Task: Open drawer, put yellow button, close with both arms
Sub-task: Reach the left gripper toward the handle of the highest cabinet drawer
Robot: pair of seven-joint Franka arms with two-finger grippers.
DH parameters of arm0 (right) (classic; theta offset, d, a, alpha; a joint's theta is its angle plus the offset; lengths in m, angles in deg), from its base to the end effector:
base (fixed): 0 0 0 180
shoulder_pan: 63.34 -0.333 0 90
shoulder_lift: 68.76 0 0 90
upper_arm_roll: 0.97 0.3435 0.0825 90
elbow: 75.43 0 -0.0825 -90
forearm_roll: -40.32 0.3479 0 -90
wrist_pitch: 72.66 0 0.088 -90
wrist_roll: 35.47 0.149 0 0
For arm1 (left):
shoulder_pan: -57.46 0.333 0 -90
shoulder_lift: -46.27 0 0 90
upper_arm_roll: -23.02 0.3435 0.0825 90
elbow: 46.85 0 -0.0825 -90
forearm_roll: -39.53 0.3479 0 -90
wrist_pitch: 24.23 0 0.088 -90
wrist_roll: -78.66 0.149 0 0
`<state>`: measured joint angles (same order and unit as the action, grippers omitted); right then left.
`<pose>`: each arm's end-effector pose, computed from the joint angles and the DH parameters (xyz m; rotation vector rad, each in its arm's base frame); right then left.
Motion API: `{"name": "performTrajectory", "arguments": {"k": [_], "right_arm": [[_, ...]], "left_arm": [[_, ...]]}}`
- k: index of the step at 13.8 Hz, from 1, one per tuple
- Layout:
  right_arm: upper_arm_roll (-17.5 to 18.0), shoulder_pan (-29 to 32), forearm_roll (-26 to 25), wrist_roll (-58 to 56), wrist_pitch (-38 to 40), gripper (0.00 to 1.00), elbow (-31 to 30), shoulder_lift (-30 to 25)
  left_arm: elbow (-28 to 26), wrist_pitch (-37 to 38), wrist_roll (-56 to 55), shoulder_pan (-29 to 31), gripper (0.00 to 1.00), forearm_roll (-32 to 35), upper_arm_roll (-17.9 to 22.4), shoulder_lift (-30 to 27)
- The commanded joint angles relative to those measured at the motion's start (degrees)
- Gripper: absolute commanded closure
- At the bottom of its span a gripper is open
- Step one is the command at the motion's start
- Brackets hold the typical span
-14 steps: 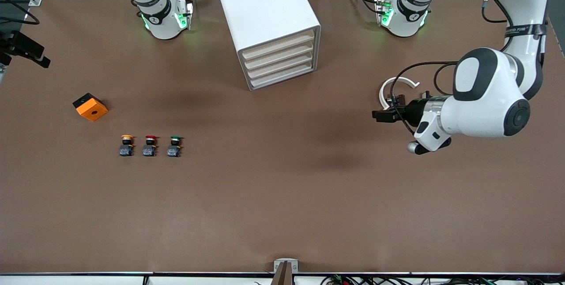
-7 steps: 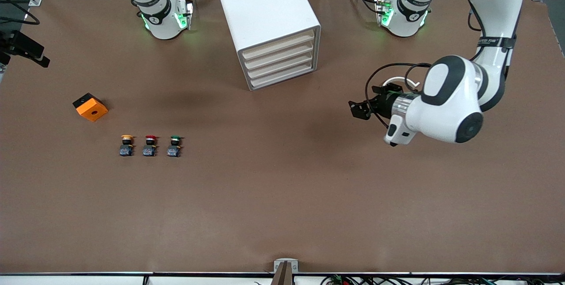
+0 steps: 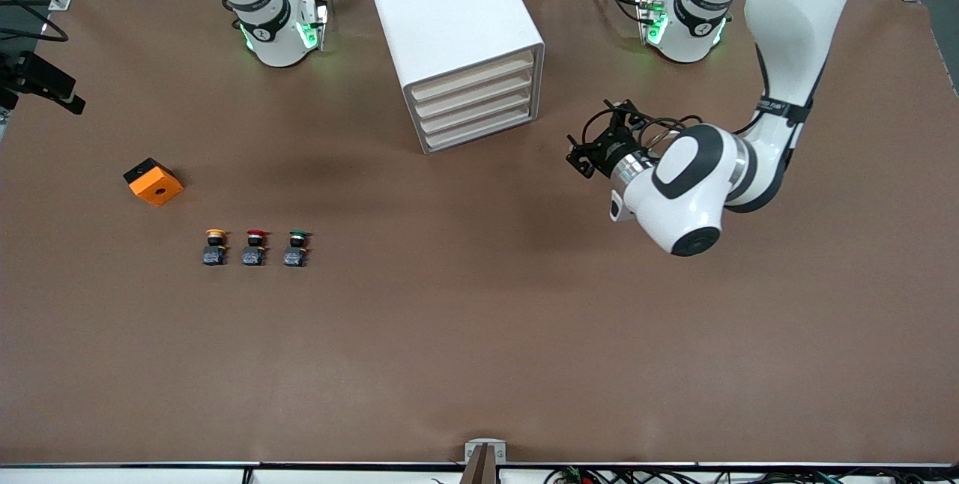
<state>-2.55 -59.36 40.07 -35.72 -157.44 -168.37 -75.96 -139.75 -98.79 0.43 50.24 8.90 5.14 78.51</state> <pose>0.4628 -0.0467 0.6418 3.1381 -0.1457 -0.0264 0.4655 -0.2867 0.3293 -2.2146 -1.2017 1.5185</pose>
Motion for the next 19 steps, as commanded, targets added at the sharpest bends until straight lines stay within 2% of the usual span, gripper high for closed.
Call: {"name": "performTrajectory", "arguments": {"k": [1,5,6,7,8,11,16,19], "right_arm": [[-0.2,-0.6,-0.9,-0.2,0.0,0.0,-1.0,-1.5],[-0.4,-0.4,-0.9,0.0,1.8,0.0,1.4,0.2],[-0.4,-0.2,-0.6,0.1,2.2,0.0,0.8,2.4],[-0.4,-0.4,-0.7,0.9,2.3,0.0,1.3,10.2],[-0.7,0.2,0.8,0.0,4.2,0.0,4.6,14.2],[-0.7,1.0,1.5,-0.1,3.9,0.0,5.3,14.1],[-0.7,0.8,0.6,-0.2,0.9,0.0,5.0,15.7],[-0.6,0.4,0.7,-0.1,-6.7,0.0,1.0,16.2]], "left_arm": [[2.1,1.9,-10.2,0.7,0.0,-1.5,-2.8,3.2],[5.4,4.1,-27.7,0.4,0.0,-6.8,-3.3,9.7],[5.4,4.2,-30.8,0.4,0.0,-7.7,-3.4,10.5],[5.4,4.4,-33.5,0.3,0.0,-8.1,-3.6,11.0],[5.4,4.9,-35.9,0.0,0.0,-8.1,-3.7,11.3],[5.5,6.3,-45.3,-0.8,0.0,-10.1,-3.7,13.5],[6.7,8.4,-51.6,-3.1,0.0,-12.6,-3.7,15.9],[6.9,8.4,-52.9,-4.7,0.0,-12.7,-3.7,16.9]]}}
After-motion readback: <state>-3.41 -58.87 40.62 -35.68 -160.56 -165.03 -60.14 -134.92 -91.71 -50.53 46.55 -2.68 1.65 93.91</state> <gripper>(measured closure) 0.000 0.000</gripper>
